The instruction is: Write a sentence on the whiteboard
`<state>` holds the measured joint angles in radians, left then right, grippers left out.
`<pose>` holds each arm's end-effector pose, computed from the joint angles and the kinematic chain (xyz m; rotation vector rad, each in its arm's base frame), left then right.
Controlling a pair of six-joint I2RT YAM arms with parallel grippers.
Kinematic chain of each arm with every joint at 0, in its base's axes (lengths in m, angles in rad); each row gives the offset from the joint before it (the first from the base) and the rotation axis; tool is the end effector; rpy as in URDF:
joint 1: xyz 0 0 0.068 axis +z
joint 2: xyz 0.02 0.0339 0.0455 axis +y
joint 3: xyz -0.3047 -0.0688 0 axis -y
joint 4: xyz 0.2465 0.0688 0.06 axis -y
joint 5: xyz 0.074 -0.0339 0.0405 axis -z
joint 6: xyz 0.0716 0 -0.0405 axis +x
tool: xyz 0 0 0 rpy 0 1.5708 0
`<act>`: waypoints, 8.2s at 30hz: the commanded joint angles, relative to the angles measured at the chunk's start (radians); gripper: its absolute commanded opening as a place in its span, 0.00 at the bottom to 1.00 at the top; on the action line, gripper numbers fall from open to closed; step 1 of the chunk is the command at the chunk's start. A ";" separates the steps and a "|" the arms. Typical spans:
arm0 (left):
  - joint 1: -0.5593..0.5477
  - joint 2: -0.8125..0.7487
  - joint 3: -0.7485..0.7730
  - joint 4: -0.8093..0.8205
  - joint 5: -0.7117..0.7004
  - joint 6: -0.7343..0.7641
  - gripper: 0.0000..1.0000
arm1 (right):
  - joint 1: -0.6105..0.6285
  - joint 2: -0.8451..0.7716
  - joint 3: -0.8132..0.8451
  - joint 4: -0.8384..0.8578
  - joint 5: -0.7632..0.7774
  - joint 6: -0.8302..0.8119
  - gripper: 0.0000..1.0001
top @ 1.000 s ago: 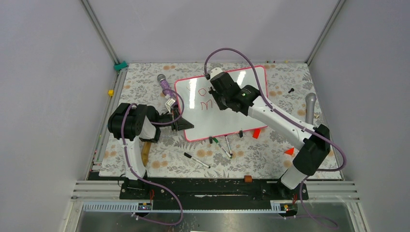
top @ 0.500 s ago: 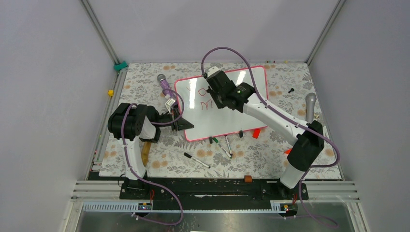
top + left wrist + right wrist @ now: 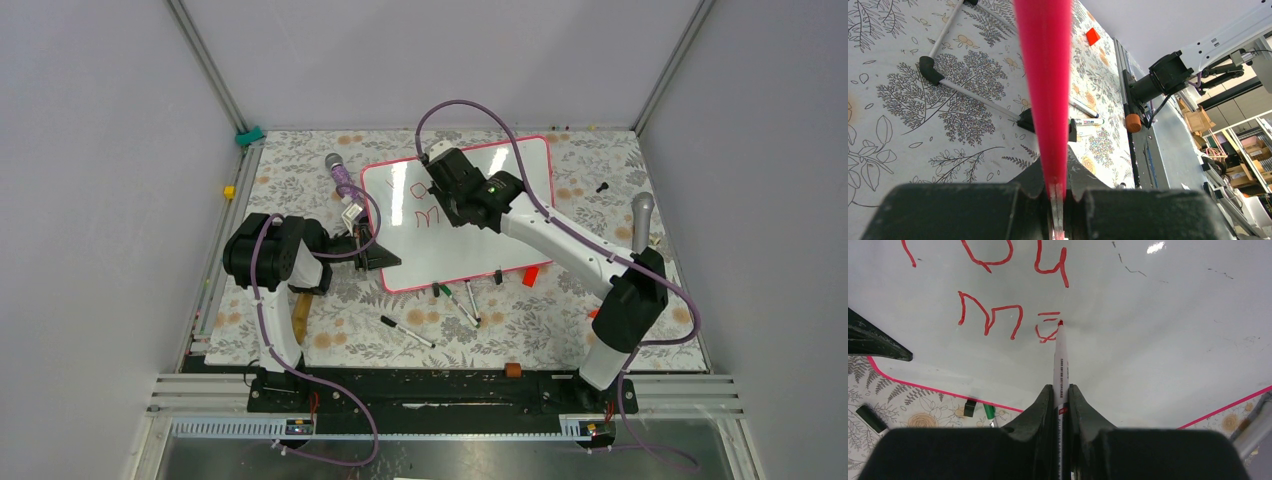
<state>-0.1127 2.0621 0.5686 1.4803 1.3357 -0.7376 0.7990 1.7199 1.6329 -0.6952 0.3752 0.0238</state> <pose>0.3233 -0.1067 0.1398 0.6363 1.7486 -1.6528 0.3088 0.2797 0.3541 -0.6947 2.1780 -0.0173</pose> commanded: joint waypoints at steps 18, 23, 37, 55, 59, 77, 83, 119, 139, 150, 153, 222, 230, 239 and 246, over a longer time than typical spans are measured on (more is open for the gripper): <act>-0.017 0.036 0.000 -0.012 0.039 0.069 0.00 | -0.006 0.043 0.077 -0.005 -0.020 -0.001 0.00; -0.017 0.036 0.000 -0.011 0.039 0.069 0.00 | -0.005 0.044 0.068 -0.007 -0.048 0.001 0.00; -0.016 0.037 0.000 -0.011 0.040 0.069 0.00 | -0.007 0.051 0.058 -0.063 -0.082 -0.009 0.00; -0.017 0.036 0.000 -0.011 0.038 0.069 0.00 | -0.007 -0.190 -0.130 0.197 -0.150 0.005 0.00; -0.017 0.036 -0.001 -0.011 0.039 0.068 0.00 | -0.007 -0.202 -0.137 0.170 -0.041 0.009 0.00; -0.017 0.037 -0.001 -0.011 0.040 0.069 0.00 | -0.011 -0.139 -0.131 0.107 0.083 0.012 0.00; -0.017 0.036 -0.001 -0.011 0.039 0.069 0.00 | -0.013 -0.112 -0.104 0.094 0.065 0.014 0.00; -0.017 0.036 -0.001 -0.011 0.039 0.069 0.00 | -0.036 -0.057 -0.061 0.033 0.130 0.031 0.00; -0.017 0.040 0.001 -0.012 0.032 0.065 0.00 | -0.037 -0.240 -0.153 0.162 0.072 0.006 0.00; -0.017 0.035 -0.007 -0.011 0.030 0.084 0.00 | -0.037 -0.264 -0.229 0.251 0.021 0.031 0.00; -0.017 0.034 -0.005 -0.011 0.034 0.083 0.00 | -0.037 -0.252 -0.232 0.251 0.009 0.033 0.00; -0.018 0.047 0.007 -0.011 0.029 0.055 0.00 | -0.047 -0.089 -0.153 0.077 -0.014 0.023 0.00; -0.018 0.047 0.009 -0.011 0.030 0.055 0.00 | -0.049 -0.101 -0.180 0.070 -0.005 0.024 0.00; -0.017 0.047 0.010 -0.012 0.031 0.055 0.00 | -0.049 -0.099 -0.180 0.050 -0.017 0.017 0.00; -0.017 0.047 0.010 -0.012 0.033 0.055 0.00 | -0.049 -0.109 -0.184 0.044 -0.004 0.015 0.00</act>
<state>-0.1127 2.0663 0.5724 1.4822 1.3357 -0.7502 0.7635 1.6295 1.4658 -0.6353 0.3630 0.0422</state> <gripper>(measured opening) 0.058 0.165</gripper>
